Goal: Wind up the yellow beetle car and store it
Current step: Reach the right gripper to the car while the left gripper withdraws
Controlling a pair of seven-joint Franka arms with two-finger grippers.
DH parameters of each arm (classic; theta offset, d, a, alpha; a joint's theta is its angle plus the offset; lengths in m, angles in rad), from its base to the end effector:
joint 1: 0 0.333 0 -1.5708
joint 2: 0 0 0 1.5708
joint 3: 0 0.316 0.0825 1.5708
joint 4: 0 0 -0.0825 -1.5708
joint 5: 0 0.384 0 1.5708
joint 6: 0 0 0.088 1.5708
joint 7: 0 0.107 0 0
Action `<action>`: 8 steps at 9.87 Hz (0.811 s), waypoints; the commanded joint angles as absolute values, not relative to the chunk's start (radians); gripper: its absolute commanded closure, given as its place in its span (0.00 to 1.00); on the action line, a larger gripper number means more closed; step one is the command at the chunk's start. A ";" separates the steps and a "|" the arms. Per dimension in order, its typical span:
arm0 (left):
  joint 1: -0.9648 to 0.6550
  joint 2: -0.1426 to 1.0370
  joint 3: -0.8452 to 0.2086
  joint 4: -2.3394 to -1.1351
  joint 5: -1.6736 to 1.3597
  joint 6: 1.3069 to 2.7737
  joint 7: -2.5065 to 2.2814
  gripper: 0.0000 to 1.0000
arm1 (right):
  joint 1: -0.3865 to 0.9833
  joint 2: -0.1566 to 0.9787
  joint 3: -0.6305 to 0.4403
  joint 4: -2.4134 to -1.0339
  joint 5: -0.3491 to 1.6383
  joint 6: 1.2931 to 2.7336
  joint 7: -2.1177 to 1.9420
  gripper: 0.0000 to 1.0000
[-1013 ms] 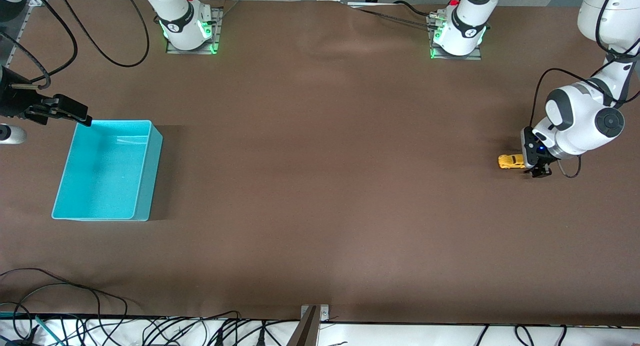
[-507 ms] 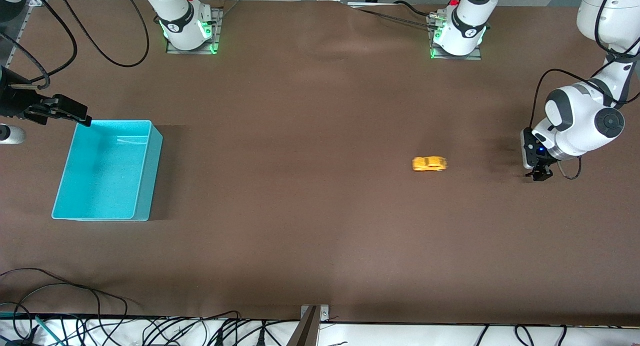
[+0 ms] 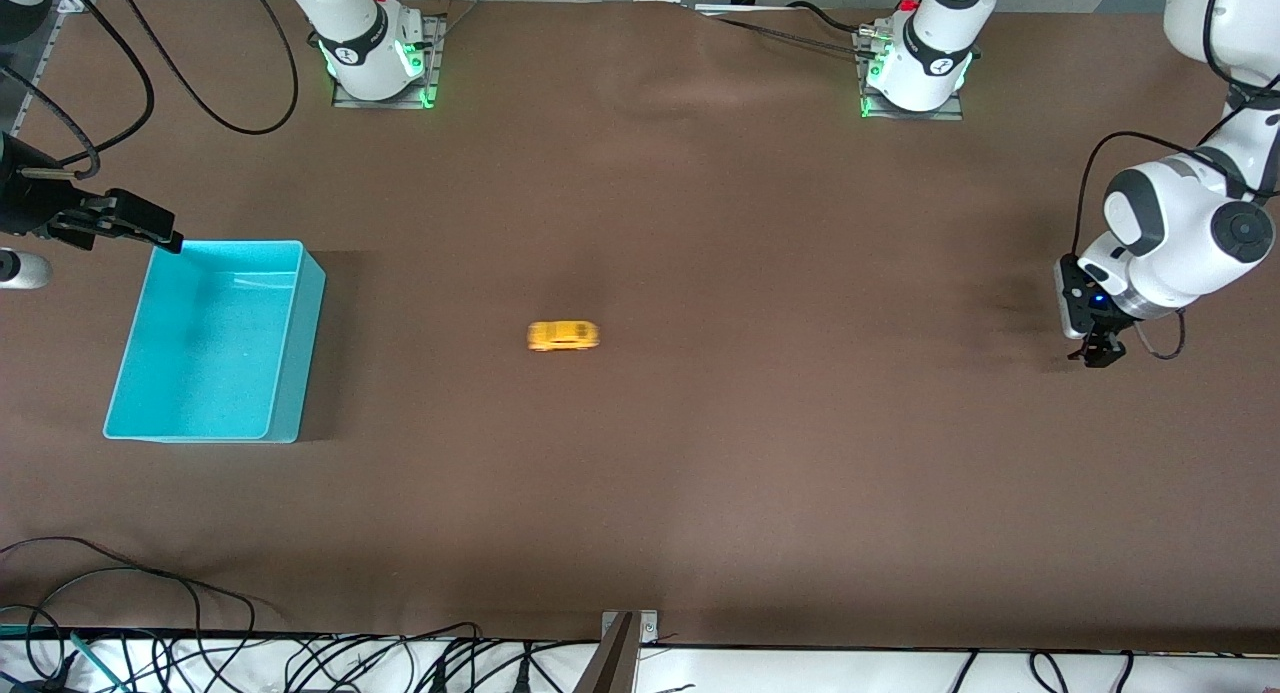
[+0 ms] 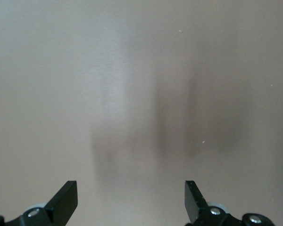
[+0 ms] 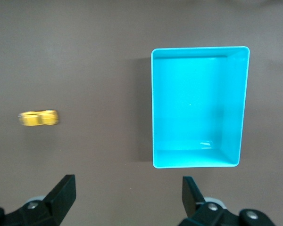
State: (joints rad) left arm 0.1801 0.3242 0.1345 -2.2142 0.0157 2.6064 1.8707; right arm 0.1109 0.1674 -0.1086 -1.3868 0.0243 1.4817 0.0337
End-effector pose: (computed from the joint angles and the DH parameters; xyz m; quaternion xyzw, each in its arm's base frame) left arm 0.5325 0.1732 0.2376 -0.7040 0.7089 0.0064 0.0431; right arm 0.5963 0.0100 0.6071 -0.9992 0.0146 0.0358 0.0024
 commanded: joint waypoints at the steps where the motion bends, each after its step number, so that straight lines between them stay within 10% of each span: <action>1: 0.170 0.185 0.138 -2.250 -0.018 2.547 1.879 0.00 | 0.107 0.166 -0.110 -1.384 0.043 1.477 0.021 0.00; 8: 0.068 -0.083 0.130 -2.156 -0.023 2.312 1.791 0.00 | 0.143 0.253 -0.071 -1.385 0.100 1.482 -0.197 0.00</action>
State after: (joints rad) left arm 0.0981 -0.0480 0.1305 -2.1959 0.0094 2.3843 1.8411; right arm 0.1388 0.2279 -0.0728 -1.3932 0.0851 1.4810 -0.1020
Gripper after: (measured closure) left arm 0.000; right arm 0.000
